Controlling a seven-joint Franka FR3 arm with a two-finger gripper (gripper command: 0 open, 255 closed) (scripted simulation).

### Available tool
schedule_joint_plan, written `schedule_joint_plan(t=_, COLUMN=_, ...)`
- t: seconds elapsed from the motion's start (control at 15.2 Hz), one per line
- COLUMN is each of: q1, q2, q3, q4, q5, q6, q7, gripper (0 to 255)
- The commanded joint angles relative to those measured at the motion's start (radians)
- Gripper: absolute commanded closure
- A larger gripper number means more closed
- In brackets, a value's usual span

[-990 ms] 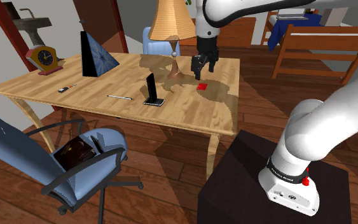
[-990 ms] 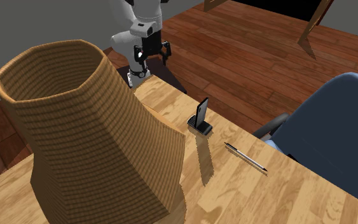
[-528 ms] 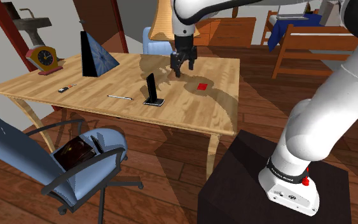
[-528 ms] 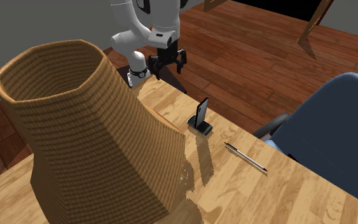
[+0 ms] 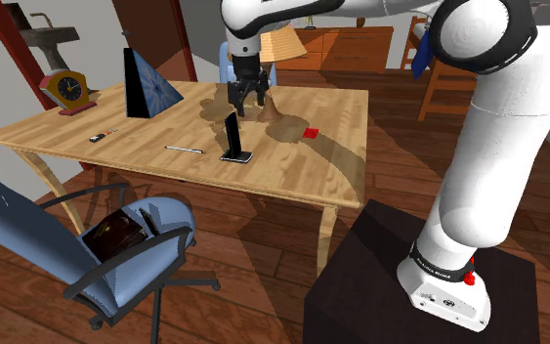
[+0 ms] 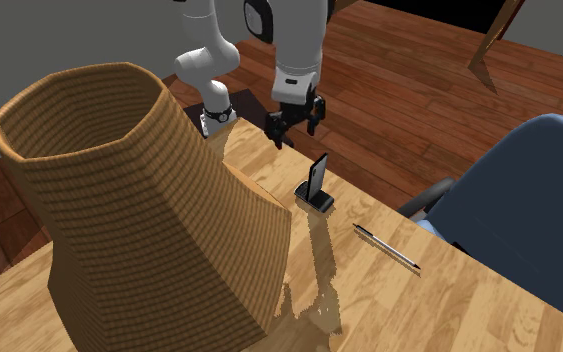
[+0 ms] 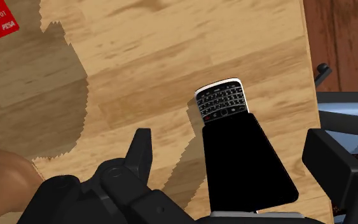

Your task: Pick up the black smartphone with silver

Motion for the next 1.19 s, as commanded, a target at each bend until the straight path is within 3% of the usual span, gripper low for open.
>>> schedule_joint_plan(t=0.0, q1=0.007, q2=0.087, q3=0.007, q4=0.120, q5=0.005, q6=-0.037, q7=-0.006, gripper=0)
schedule_joint_plan(t=0.26, q1=0.018, q2=0.267, q3=0.019, q4=0.374, q5=0.010, q6=-0.118, q7=-0.019, gripper=0)
schedule_joint_plan(t=0.86, q1=0.017, q2=0.246, q3=0.019, q4=0.242, q5=0.011, q6=-0.005, q7=-0.020, gripper=0)
schedule_joint_plan(t=0.92, q1=0.017, q2=0.246, q3=0.019, q4=0.239, q5=0.011, q6=-0.004, q7=-0.020, gripper=255)
schedule_joint_plan(t=1.12, q1=0.017, q2=0.245, q3=0.019, q4=0.237, q5=0.011, q6=-0.002, q7=-0.020, gripper=255)
